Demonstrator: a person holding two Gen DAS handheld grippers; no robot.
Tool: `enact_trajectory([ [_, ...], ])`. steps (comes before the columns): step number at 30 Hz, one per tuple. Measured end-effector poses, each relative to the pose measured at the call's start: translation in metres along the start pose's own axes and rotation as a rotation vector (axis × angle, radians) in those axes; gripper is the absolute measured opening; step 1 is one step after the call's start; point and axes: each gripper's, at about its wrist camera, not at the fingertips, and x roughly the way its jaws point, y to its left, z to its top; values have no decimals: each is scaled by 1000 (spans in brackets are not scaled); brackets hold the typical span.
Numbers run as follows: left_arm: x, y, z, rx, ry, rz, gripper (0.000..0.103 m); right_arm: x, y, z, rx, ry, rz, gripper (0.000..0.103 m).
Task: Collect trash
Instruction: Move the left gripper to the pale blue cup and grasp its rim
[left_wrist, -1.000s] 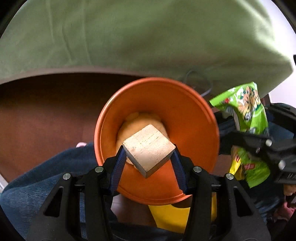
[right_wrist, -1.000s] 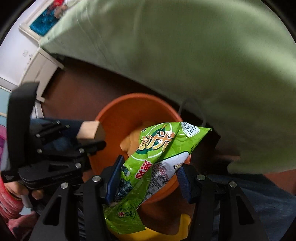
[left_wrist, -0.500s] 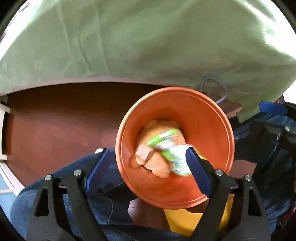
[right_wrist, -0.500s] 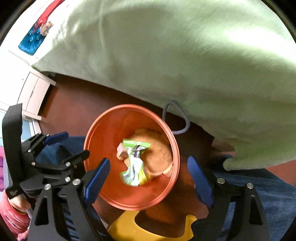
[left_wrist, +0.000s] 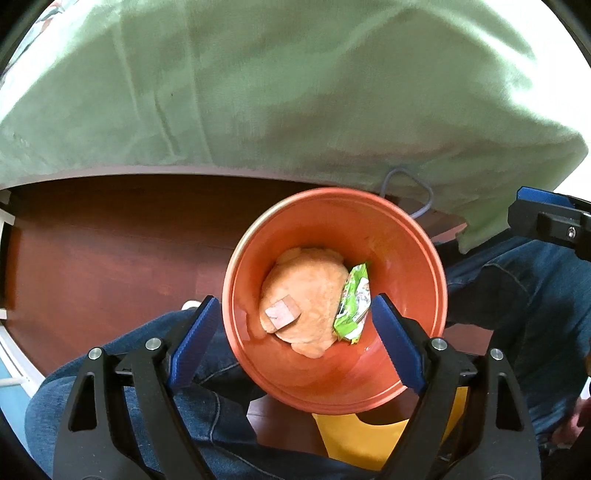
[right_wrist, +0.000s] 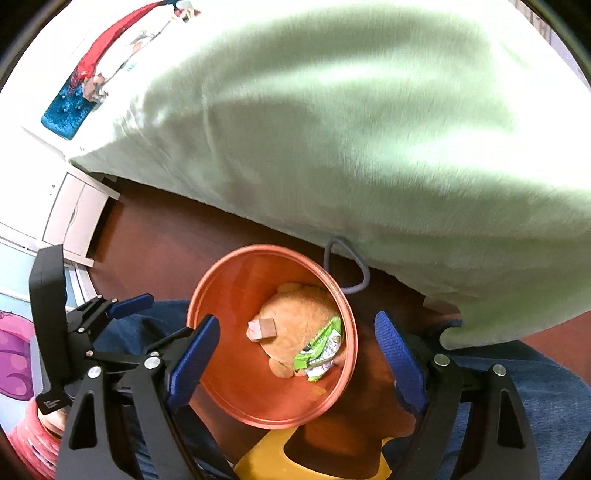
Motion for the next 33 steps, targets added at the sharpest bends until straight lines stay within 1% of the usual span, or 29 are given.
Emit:
enact_trajectory([
  [7, -26, 1, 13, -13, -55, -24, 82, -38, 5, 17, 5, -94, 47, 84],
  [10, -43, 3, 26, -17, -102, -32, 82, -58, 9, 26, 0, -147, 62, 85],
  [13, -67, 8, 46, -38, -185, -48, 82, -80, 14, 34, -17, -220, 56, 85],
  [16, -95, 15, 79, -59, -303, -60, 82, -98, 17, 40, -32, -283, 48, 87],
  [18, -108, 18, 99, -80, -362, -70, 82, -103, 16, 41, -35, -304, 48, 88],
  [20, -120, 23, 122, -113, -421, -114, 88, -108, 16, 43, -38, -319, 47, 88],
  [21, -127, 26, 135, -137, -458, -136, 88, -109, 16, 43, -39, -321, 44, 88],
  [22, -130, 27, 143, -149, -484, -141, 88, -109, 15, 44, -40, -320, 42, 88],
  [24, -137, 25, 169, -156, -536, -99, 88, -107, 11, 44, -31, -314, 47, 88],
  [28, -138, 13, 226, -125, -583, 38, 88, -105, 6, 43, -17, -314, 61, 88],
  [31, -134, 6, 262, -108, -571, 115, 88, -106, 7, 43, -15, -320, 70, 88],
  [32, -128, 2, 280, -99, -556, 153, 88, -107, 6, 43, -15, -323, 73, 88],
  [33, -124, 5, 288, -96, -544, 178, 88, -107, 6, 43, -14, -325, 76, 88],
])
